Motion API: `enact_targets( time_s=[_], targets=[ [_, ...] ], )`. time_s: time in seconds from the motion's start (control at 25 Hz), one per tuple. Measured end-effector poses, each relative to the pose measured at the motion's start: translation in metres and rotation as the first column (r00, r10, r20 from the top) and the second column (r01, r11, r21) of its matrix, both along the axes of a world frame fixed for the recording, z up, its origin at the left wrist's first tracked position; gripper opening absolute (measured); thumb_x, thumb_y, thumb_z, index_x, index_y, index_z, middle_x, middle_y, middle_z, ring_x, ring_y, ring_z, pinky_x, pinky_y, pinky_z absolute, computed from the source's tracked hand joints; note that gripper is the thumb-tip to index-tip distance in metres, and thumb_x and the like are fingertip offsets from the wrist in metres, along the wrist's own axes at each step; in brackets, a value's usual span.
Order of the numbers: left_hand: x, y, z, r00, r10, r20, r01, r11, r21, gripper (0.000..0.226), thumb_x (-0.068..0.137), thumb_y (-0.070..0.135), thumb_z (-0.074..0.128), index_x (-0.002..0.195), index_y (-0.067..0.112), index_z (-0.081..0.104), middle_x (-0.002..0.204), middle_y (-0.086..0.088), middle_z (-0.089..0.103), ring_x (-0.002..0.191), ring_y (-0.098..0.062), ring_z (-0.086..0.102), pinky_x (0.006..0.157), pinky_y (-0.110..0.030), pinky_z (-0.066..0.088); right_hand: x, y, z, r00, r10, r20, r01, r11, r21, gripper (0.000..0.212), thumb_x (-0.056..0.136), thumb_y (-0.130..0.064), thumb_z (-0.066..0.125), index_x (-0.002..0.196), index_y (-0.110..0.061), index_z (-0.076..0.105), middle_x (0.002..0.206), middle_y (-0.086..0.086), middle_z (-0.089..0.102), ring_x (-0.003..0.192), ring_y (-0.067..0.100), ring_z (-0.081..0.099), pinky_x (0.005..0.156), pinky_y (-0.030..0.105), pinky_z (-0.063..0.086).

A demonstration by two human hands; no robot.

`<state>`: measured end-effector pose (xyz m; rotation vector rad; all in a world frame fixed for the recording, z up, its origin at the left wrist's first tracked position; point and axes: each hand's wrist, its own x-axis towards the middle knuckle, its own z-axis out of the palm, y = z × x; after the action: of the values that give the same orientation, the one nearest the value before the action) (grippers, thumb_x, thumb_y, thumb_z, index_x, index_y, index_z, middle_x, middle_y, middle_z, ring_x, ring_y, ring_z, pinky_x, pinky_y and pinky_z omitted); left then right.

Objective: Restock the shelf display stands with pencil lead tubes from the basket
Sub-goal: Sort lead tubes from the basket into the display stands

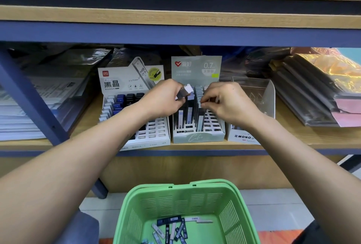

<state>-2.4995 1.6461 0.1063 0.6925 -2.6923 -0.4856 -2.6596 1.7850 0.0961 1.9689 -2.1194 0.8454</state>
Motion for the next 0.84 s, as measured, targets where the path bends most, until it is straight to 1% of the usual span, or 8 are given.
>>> enact_targets(
  time_s=[0.2, 0.28, 0.36, 0.44, 0.52, 0.64, 0.72, 0.84],
  targets=[
    [0.003, 0.003, 0.006, 0.998, -0.017, -0.06, 0.024, 0.993, 0.113, 0.002, 0.092, 0.014, 0.066, 0.092, 0.013, 0.067, 0.079, 0.002, 0.067, 0.061, -0.003, 0.06, 0.053, -0.022, 0.045, 0.006, 0.003, 0.006, 0.999, -0.034, 0.034, 0.035, 0.999, -0.028, 0.01, 0.09, -0.02, 0.075, 0.097, -0.016, 0.08, 0.091, -0.007, 0.065, 0.085, 0.015, 0.063, 0.08, 0.038, 0.053],
    [0.004, 0.007, 0.013, 0.993, -0.036, -0.109, 0.051, 0.989, 0.142, 0.004, 0.091, 0.013, 0.066, 0.09, 0.017, 0.067, 0.074, 0.006, 0.064, 0.054, 0.003, 0.058, 0.045, -0.012, 0.038, 0.009, 0.002, 0.017, 0.967, 0.002, 0.256, 0.027, 0.994, -0.107, 0.018, 0.092, -0.017, 0.072, 0.109, -0.016, 0.076, 0.095, -0.003, 0.072, 0.088, 0.014, 0.067, 0.082, 0.032, 0.055],
    [0.002, 0.012, 0.017, 0.991, -0.074, -0.109, 0.09, 0.986, 0.144, 0.006, 0.09, 0.01, 0.063, 0.087, 0.015, 0.063, 0.071, 0.003, 0.064, 0.054, -0.006, 0.06, 0.045, -0.018, 0.043, 0.016, 0.001, 0.027, 0.8, 0.161, 0.578, -0.089, 0.984, -0.152, 0.03, 0.092, -0.012, 0.073, 0.121, -0.012, 0.07, 0.096, 0.006, 0.074, 0.084, 0.017, 0.069, 0.076, 0.029, 0.058],
    [0.001, 0.019, 0.019, 0.989, -0.113, -0.091, 0.128, 0.974, 0.188, 0.007, 0.09, 0.007, 0.06, 0.085, 0.012, 0.059, 0.061, 0.0, 0.064, 0.046, -0.015, 0.061, 0.042, -0.027, 0.045, 0.023, -0.003, 0.029, 0.658, 0.264, 0.705, -0.18, 0.965, -0.193, 0.03, 0.09, -0.002, 0.073, 0.12, -0.005, 0.069, 0.092, 0.011, 0.075, 0.078, 0.023, 0.071, 0.071, 0.028, 0.058],
    [0.002, 0.022, 0.021, 0.985, -0.138, -0.103, 0.161, 0.949, 0.271, 0.008, 0.088, 0.007, 0.064, 0.086, 0.013, 0.059, 0.059, 0.0, 0.067, 0.047, -0.015, 0.065, 0.045, -0.028, 0.049, 0.024, -0.006, 0.029, 0.651, 0.234, 0.722, -0.143, 0.972, -0.187, 0.022, 0.088, 0.003, 0.073, 0.109, -0.004, 0.072, 0.083, 0.009, 0.076, 0.073, 0.022, 0.073, 0.07, 0.03, 0.059],
    [0.009, 0.015, 0.024, 0.982, -0.096, -0.164, 0.164, 0.863, 0.478, 0.012, 0.093, 0.011, 0.068, 0.104, 0.008, 0.062, 0.085, -0.01, 0.076, 0.071, -0.023, 0.076, 0.068, -0.039, 0.061, 0.012, -0.006, 0.029, 0.633, 0.133, 0.763, 0.008, 0.984, -0.178, 0.02, 0.086, 0.004, 0.074, 0.101, -0.007, 0.069, 0.077, 0.01, 0.074, 0.069, 0.024, 0.074, 0.069, 0.03, 0.061],
    [0.013, 0.006, 0.023, 0.986, -0.082, -0.146, 0.145, 0.857, 0.495, 0.008, 0.098, 0.008, 0.062, 0.105, 0.008, 0.066, 0.089, -0.012, 0.077, 0.08, -0.024, 0.076, 0.078, -0.041, 0.062, 0.003, -0.004, 0.029, 0.552, 0.13, 0.824, 0.085, 0.974, -0.21, 0.017, 0.086, 0.005, 0.074, 0.1, -0.004, 0.069, 0.082, 0.016, 0.074, 0.072, 0.026, 0.075, 0.069, 0.027, 0.061],
    [0.016, -0.002, 0.02, 0.986, -0.03, -0.165, 0.107, 0.872, 0.479, 0.01, 0.1, 0.004, 0.059, 0.105, 0.004, 0.068, 0.091, -0.016, 0.076, 0.08, -0.024, 0.076, 0.076, -0.039, 0.064, -0.005, -0.002, 0.03, 0.463, 0.191, 0.865, 0.099, 0.959, -0.265, 0.015, 0.09, 0.006, 0.068, 0.1, -0.005, 0.071, 0.08, 0.015, 0.076, 0.074, 0.023, 0.075, 0.071, 0.025, 0.061]
  ],
)
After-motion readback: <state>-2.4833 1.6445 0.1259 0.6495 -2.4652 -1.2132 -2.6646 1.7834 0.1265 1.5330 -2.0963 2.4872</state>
